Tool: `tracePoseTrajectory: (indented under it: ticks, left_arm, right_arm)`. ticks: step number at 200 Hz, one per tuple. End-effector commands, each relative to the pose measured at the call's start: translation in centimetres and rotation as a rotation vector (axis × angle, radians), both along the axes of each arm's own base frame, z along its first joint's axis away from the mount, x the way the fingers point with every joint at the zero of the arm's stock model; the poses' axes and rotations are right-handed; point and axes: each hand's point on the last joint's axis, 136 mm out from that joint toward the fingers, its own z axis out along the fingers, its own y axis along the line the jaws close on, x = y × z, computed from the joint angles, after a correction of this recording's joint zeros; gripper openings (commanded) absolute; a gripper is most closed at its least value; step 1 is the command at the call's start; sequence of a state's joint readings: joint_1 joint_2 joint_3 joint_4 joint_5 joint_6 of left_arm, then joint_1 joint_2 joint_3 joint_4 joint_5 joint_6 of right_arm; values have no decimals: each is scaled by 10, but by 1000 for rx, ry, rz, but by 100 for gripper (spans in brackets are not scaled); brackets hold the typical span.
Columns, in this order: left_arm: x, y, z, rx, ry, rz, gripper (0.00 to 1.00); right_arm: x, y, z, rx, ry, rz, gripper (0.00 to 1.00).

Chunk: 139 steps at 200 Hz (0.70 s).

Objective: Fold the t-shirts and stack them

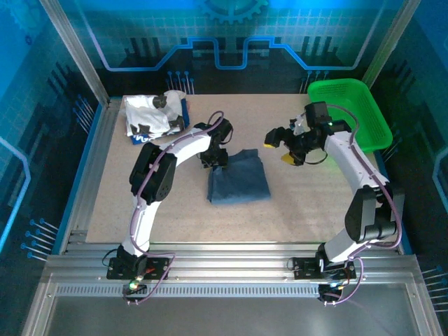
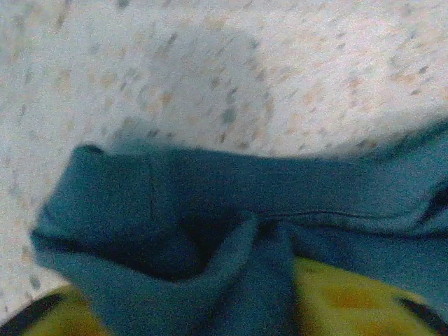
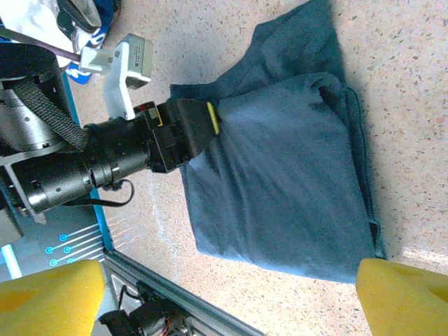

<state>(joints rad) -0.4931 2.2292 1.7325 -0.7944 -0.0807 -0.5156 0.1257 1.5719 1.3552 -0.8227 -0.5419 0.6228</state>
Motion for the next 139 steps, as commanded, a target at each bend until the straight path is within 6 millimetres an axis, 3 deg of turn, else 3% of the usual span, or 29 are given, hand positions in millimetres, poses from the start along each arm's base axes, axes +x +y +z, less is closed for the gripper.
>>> tracePoseTrajectory:
  ticks: [1, 34, 81, 98, 139]
  left_arm:
    - [13, 11, -20, 82, -24, -35, 27]
    - [44, 13, 28, 92, -167, -93, 0]
    - [79, 50, 136, 62, -459, -161, 0]
    - [89, 63, 166, 40, -529, -196, 0]
    - [112, 72, 225, -67, -662, -261, 0]
  right_arm:
    - [-6, 2, 18, 48, -39, 35, 94]
    - [-4, 4, 26, 60, -76, 54, 95]
    - [0, 4, 44, 73, -154, 62, 99]
    - [3, 5, 49, 78, -180, 64, 100]
    - [11, 7, 56, 89, -208, 71, 100]
